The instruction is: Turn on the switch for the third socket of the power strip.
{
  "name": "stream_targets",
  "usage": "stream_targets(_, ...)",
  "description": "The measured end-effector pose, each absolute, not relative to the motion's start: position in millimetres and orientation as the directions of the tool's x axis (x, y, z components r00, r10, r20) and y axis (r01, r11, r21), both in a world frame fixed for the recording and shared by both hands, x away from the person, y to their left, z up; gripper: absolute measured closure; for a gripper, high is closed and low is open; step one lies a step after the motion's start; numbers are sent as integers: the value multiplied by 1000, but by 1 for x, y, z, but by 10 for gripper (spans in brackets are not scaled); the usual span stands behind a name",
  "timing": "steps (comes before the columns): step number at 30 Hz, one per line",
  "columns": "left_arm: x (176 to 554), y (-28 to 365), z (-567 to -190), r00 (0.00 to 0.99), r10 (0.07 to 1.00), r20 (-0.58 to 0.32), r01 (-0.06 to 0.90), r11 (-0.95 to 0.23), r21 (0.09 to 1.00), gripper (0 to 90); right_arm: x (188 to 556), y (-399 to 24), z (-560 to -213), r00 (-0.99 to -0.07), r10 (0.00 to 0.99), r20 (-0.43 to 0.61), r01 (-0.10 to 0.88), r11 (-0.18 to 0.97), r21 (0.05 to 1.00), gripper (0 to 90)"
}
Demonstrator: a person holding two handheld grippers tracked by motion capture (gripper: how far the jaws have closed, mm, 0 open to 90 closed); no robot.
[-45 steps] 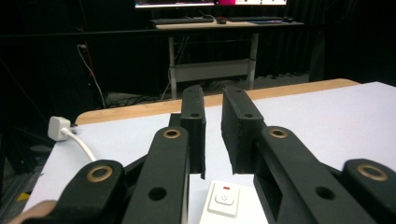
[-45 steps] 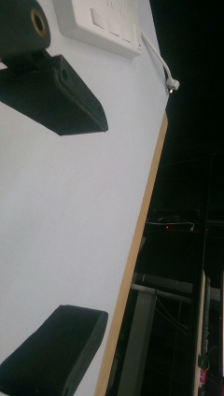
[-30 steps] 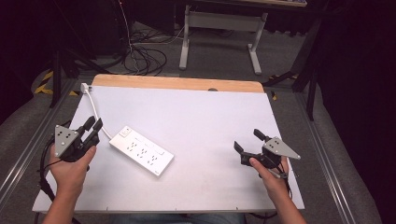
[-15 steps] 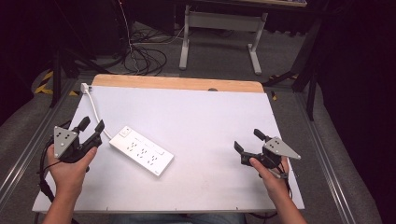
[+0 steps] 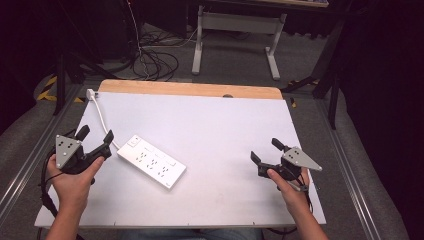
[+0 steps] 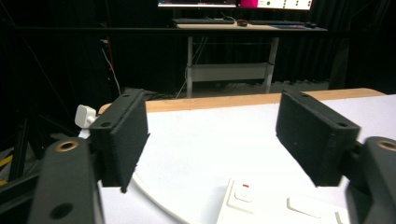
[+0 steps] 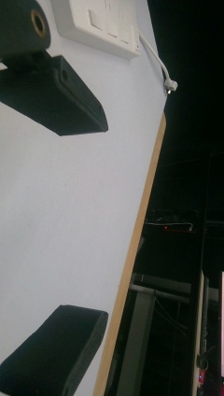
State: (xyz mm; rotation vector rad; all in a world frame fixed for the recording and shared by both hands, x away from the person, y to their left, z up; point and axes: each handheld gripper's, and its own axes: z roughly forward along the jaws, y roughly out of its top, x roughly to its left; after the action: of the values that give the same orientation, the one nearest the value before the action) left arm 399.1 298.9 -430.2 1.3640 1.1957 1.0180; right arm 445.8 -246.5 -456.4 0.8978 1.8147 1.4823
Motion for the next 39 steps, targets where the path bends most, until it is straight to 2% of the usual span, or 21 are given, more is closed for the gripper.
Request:
stream_targets(4, 399, 298, -431, 127, 991, -28, 136, 10, 991, 120, 446, -247, -456, -574, 817, -46, 119, 139, 983, 90)
stream_targets(10, 398, 298, -430, 107, 994, -23, 123, 10, 992, 67, 446, -247, -456, -573, 818, -48, 117, 139, 983, 90)
stream_targets(20, 397, 299, -432, 106, 994, -31, 123, 18, 992, 25, 446, -247, -456, -573, 818, -49, 116, 140, 983, 86)
stream_targets(39, 398, 298, -433, 112, 993, -26, 124, 12, 992, 26, 446, -247, -456, -572, 819, -46, 115, 136, 984, 83)
